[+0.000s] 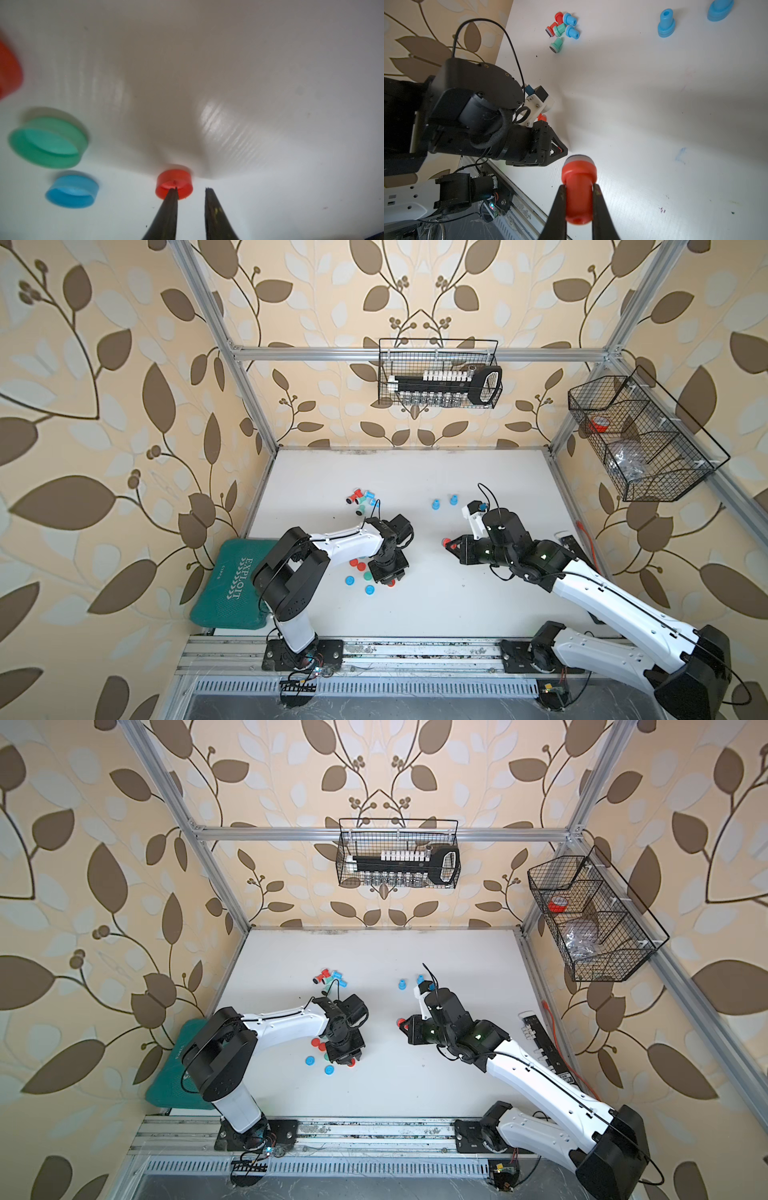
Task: Close the stamp cap
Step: Move the cover to the center of the board.
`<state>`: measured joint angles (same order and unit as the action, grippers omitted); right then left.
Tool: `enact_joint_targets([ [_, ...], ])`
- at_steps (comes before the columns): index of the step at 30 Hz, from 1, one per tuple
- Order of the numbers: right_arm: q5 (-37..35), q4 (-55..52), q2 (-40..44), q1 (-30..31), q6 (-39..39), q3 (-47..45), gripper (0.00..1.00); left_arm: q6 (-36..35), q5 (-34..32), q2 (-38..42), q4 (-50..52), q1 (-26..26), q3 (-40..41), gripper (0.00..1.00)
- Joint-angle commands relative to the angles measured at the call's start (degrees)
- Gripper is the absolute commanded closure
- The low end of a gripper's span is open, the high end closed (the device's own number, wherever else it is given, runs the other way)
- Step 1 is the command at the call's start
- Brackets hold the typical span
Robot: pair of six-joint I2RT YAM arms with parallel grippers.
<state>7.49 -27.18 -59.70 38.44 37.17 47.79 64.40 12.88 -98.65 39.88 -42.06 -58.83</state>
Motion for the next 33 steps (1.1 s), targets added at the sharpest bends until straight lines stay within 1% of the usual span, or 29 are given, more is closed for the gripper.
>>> enact_joint_targets([
  [1,0.0,-0.9,1.0,-0.5,-0.6,-0.9,0.87,-1.1,-1.1,-1.0,0.2,-0.5,-0.1,0.75],
  [8,0.0,-1.3,1.4,-0.8,-0.7,-0.4,0.87,-1.1,-1.3,-1.7,-0.2,-1.0,0.2,0.75],
  [12,-0.3,-2.2,1.6,-1.3,-1.3,0.6,0.87,-0.4,-1.1,-3.2,-0.7,-2.5,-1.4,0.75],
  [17,-0.1,-3.0,1.9,-2.6,-2.2,2.0,0.87,1.8,-0.2,-6.8,-1.9,-6.8,-5.2,0.75],
  [23,0.0,-4.1,2.1,-3.7,-3.2,3.9,0.87,3.5,0.8,-12.8,-2.2,-12.3,-12.8,0.75],
  [25,-0.1,-4.7,2.5,-3.9,-3.3,4.2,0.87,3.6,0.4,-13.8,-1.1,-13.2,-14.9,0.72],
  [27,-0.2,-5.3,2.9,-4.1,-3.4,4.3,0.87,3.8,0.3,-13.7,-0.8,-13.3,-15.6,0.66],
  [33,-0.6,-8.1,4.1,-5.3,-4.6,5.7,0.87,3.4,-0.6,-10.2,1.2,-13.3,-17.1,0.56],
])
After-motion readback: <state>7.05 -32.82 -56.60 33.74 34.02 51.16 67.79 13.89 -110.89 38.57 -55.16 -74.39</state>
